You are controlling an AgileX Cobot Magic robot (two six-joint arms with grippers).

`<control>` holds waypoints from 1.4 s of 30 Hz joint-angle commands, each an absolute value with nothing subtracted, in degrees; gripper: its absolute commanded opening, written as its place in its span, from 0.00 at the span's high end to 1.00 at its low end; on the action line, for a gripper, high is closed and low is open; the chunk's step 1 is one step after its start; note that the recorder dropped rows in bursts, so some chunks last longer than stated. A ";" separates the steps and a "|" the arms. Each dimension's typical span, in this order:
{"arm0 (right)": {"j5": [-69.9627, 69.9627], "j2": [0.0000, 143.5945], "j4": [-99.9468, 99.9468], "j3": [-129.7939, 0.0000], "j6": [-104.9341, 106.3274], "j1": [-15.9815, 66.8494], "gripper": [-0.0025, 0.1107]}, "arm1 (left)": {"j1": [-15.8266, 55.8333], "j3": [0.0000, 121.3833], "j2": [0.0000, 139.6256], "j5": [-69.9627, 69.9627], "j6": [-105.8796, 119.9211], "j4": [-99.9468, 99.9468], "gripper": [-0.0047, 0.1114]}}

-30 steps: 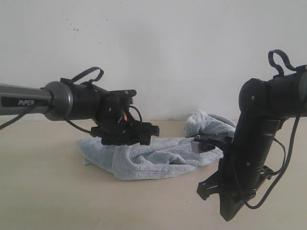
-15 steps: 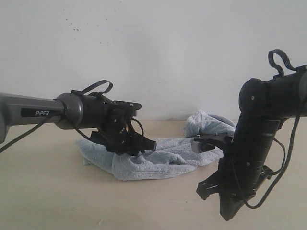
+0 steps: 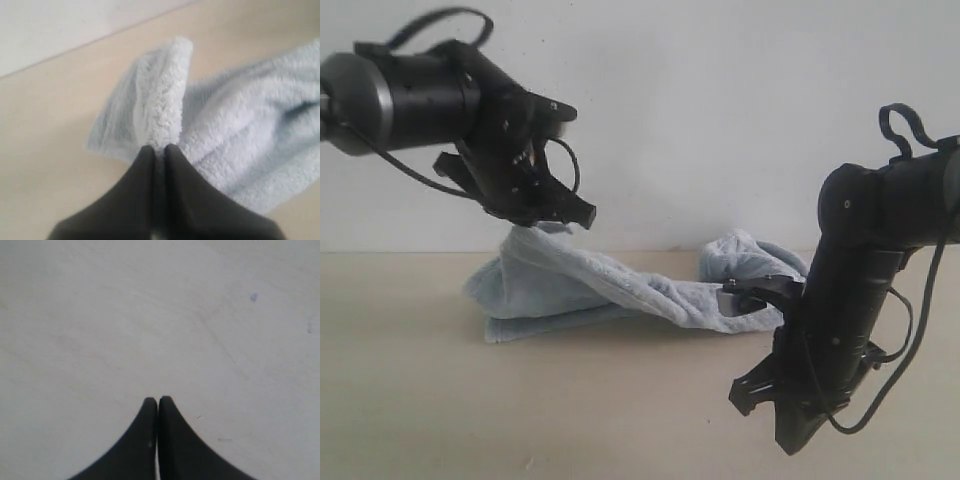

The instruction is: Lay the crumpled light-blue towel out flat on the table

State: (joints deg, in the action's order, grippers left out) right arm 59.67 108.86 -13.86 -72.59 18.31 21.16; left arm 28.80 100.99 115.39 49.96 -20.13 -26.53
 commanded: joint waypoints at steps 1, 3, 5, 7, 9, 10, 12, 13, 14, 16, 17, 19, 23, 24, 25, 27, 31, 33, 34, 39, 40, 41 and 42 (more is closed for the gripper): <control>58.38 108.42 -13.29 -72.81 18.70 21.17 0.98 | 29.22 99.20 113.50 65.77 -7.53 -19.04 0.93; 61.97 107.87 -14.62 -72.81 17.62 21.17 0.98 | 29.22 96.97 113.23 65.09 -8.61 -20.21 0.93; 69.38 106.56 -16.82 -72.81 19.11 21.17 0.98 | 29.22 93.21 111.68 59.76 -11.08 -20.35 0.93; 69.96 105.08 -19.18 -72.81 22.49 21.17 0.98 | 29.22 89.10 109.28 53.70 -13.89 -18.79 0.93; 69.96 103.00 -22.60 -72.81 25.98 21.17 0.98 | 29.22 85.37 106.56 50.10 -14.13 -16.37 0.93; 67.60 102.10 -24.88 -72.81 27.80 21.17 0.98 | 29.22 83.70 105.37 49.04 -14.13 -15.90 0.93; 62.55 101.13 -29.83 -72.81 34.67 22.13 0.98 | 29.10 80.96 103.63 47.92 -15.45 -17.14 0.93; 61.14 101.13 -31.28 -72.81 37.69 22.95 0.98 | 28.96 79.66 103.02 47.42 -17.02 -18.62 0.93; 58.90 101.37 -32.85 -72.81 42.74 26.46 0.98 | 28.45 77.55 102.19 46.13 -19.96 -20.41 0.93; 53.51 102.20 -30.71 -72.70 49.31 34.04 0.98 | 27.86 74.61 101.12 43.31 -20.57 -20.39 0.93; 51.39 102.35 -29.40 -72.70 50.47 36.01 0.98 | 27.86 73.82 100.80 43.00 -20.46 -20.39 0.93; 44.00 102.43 -22.44 -72.70 51.53 41.50 0.97 | 27.86 71.70 100.33 43.00 -18.36 -20.55 0.93; 33.94 102.56 -16.72 -72.70 50.69 43.94 0.63 | 27.86 69.58 100.19 38.37 -18.83 -22.46 0.93; 30.90 102.56 -16.72 -72.70 49.89 43.94 0.58 | 27.86 69.58 100.19 37.30 -18.83 -22.46 0.93; 26.45 103.00 -16.72 -72.70 51.13 43.94 0.59 | 27.86 69.58 100.19 36.30 -18.83 -22.46 0.93; 19.23 105.56 -16.72 -72.70 51.97 43.94 0.63 | 27.86 69.58 100.19 35.20 -18.83 -22.46 0.93; 19.39 109.14 -16.06 -72.70 53.86 43.94 0.63 | 27.86 69.58 100.19 32.91 -20.09 -22.46 0.93; 16.99 110.00 -15.63 -72.70 54.89 43.94 0.63 | 27.86 69.58 100.19 32.36 -20.22 -22.33 0.93; 15.44 110.51 -15.50 -72.70 55.03 43.94 0.63 | 27.86 69.58 100.19 32.36 -20.34 -22.33 0.93; 13.24 112.62 -15.50 -72.70 55.18 43.94 0.51 | 27.86 69.58 100.19 32.36 -22.41 -24.49 0.93; 13.13 112.97 -15.50 -72.70 55.18 43.94 0.47 | 27.86 69.58 100.19 32.36 -24.01 -25.75 0.93; 12.99 113.21 -15.50 -72.70 55.34 43.94 0.45 | 27.86 69.58 100.19 32.36 -25.59 -26.92 0.93; 12.23 113.33 -15.50 -72.70 55.34 43.94 0.44 | 27.86 69.58 100.19 32.36 -26.67 -27.55 0.93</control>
